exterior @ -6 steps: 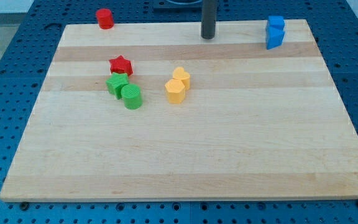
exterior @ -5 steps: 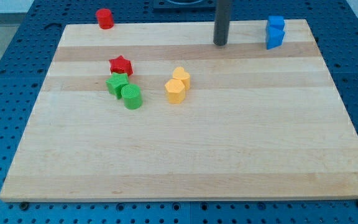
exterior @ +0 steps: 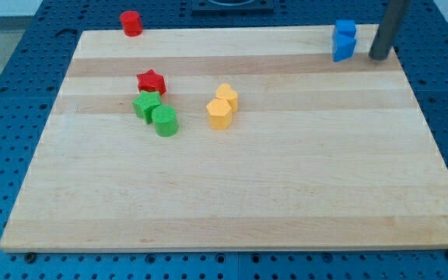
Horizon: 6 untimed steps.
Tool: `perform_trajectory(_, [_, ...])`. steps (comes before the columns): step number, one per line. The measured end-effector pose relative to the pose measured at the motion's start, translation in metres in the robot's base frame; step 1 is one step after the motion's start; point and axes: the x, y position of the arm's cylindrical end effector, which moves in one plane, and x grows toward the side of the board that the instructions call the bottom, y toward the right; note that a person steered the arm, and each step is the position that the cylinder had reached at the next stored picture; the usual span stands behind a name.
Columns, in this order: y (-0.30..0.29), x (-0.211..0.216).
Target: Move the blue triangle left a bit
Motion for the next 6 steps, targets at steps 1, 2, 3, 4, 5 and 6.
perform_trajectory(1, [0.0,-0.013])
perform_trajectory(2, [-0.007,-0.014])
perform_trajectory(3, [-0.03,-0.014])
perform_trajectory(4, [-0.041,-0.013])
perform_trajectory(5, [-0.045,-0.006])
perform_trajectory(6, [-0.054,0.012])
